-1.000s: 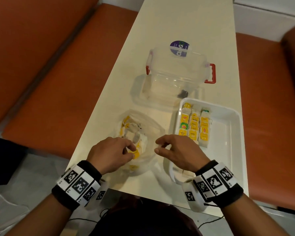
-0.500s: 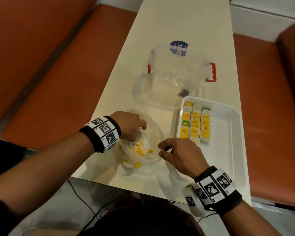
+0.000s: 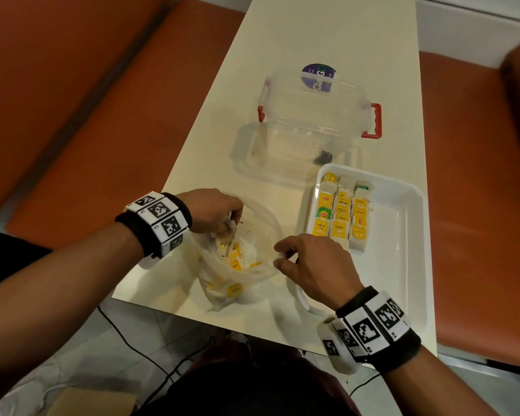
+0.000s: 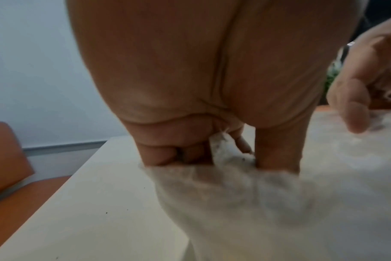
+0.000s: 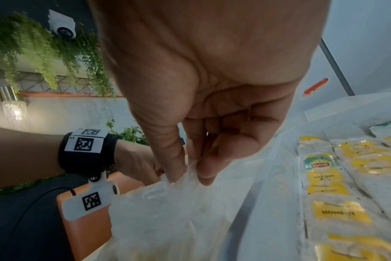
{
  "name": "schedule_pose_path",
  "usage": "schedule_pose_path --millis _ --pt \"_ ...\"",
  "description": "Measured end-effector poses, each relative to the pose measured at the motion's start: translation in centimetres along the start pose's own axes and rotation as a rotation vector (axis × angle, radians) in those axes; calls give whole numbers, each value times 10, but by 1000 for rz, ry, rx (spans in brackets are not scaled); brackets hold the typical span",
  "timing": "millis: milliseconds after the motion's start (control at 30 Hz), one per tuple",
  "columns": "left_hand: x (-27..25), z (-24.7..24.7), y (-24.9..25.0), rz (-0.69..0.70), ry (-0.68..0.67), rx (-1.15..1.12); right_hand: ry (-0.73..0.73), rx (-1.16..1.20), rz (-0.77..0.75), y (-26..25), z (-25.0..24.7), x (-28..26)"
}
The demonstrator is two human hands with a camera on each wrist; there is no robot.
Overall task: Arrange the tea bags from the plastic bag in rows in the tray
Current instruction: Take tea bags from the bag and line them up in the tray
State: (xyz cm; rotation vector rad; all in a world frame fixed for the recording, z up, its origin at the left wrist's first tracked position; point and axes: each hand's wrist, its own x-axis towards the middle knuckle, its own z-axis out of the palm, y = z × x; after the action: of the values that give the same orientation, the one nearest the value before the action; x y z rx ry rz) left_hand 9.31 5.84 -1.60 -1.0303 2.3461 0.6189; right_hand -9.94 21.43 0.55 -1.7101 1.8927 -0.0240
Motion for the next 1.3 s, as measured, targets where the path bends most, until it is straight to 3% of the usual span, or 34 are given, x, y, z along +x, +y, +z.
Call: schedule_pose_path --millis 233,500,633,933,1200,1300 --pt "-6 -4 5 12 -139 118 -34 -58 -43 -2 -5 -1" --pt "-13 -7 -2 17 46 -98 -41 -59 -75 -4 -4 -3" --pt "-19 -3 -6 -9 108 -393 -31 -36 -77 -2 -5 -2" --pt "-40 15 2 -155 195 -1363 29 27 -90 -2 -1 4" --pt "-53 28 25 -66 245 -2134 35 90 -125 0 -4 6" --pt "-53 31 44 -22 273 -2262 80 127 -127 5 -7 5"
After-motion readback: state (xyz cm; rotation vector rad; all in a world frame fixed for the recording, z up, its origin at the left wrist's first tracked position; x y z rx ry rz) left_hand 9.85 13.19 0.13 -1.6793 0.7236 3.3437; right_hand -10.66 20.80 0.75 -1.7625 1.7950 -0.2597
